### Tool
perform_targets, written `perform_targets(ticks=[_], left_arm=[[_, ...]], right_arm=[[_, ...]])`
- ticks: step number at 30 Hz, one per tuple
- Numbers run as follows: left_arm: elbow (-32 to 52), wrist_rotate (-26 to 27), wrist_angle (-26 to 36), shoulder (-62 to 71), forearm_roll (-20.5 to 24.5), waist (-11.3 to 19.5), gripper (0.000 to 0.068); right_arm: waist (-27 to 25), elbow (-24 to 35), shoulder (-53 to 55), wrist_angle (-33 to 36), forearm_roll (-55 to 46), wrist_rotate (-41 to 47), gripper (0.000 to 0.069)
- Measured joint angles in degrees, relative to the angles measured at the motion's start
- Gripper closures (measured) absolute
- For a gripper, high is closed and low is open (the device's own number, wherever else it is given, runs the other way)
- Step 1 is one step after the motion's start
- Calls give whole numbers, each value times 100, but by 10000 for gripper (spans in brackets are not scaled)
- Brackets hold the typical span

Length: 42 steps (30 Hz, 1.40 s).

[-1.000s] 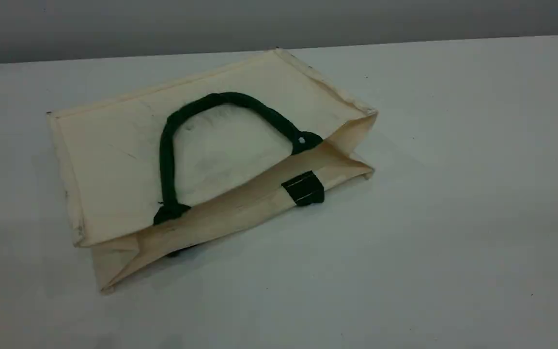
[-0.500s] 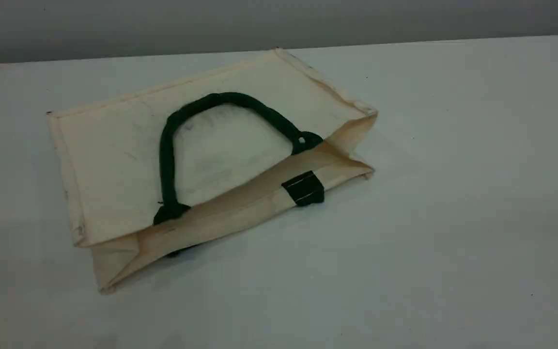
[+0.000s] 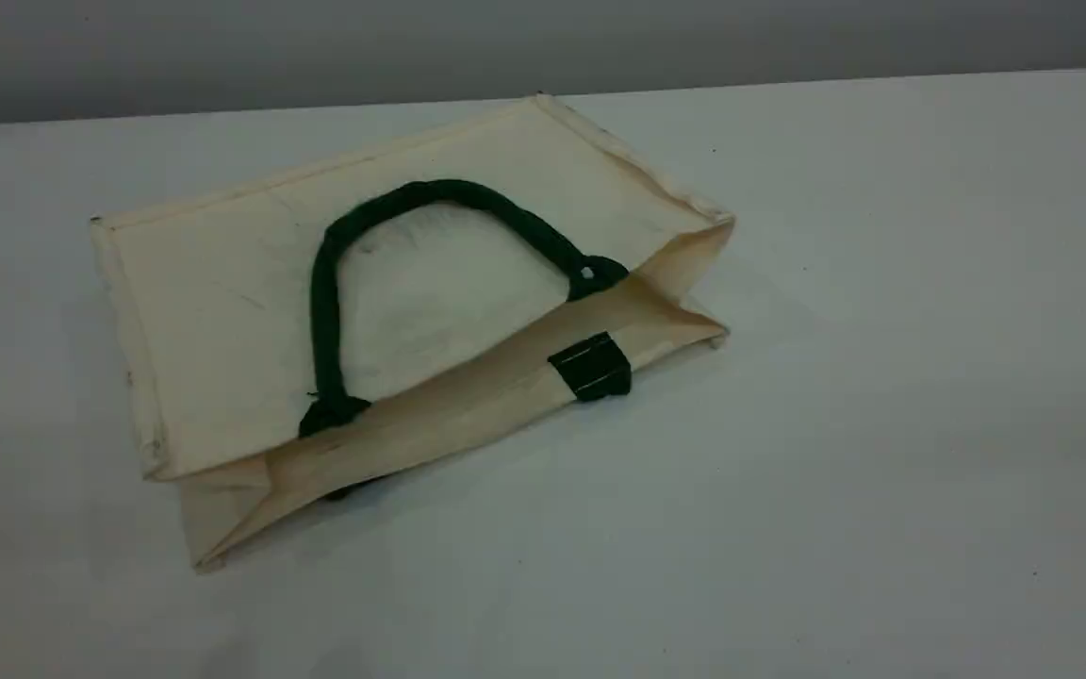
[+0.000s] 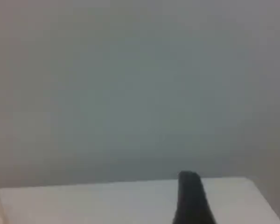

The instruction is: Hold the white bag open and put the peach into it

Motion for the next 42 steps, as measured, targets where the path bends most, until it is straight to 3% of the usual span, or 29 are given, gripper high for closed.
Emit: perform_targets(ticks=[24,35,42], left_arm=[[0,0,90,0,-18,0,212],[0,0,108,0,-18,0,212],[0,0,108,0,-18,0,212]], right_arm=[[0,0,0,0,-10,-26,286],[0,0,0,-20,-298,-2304,286],[0,0,0,-218,948,-2332,286]])
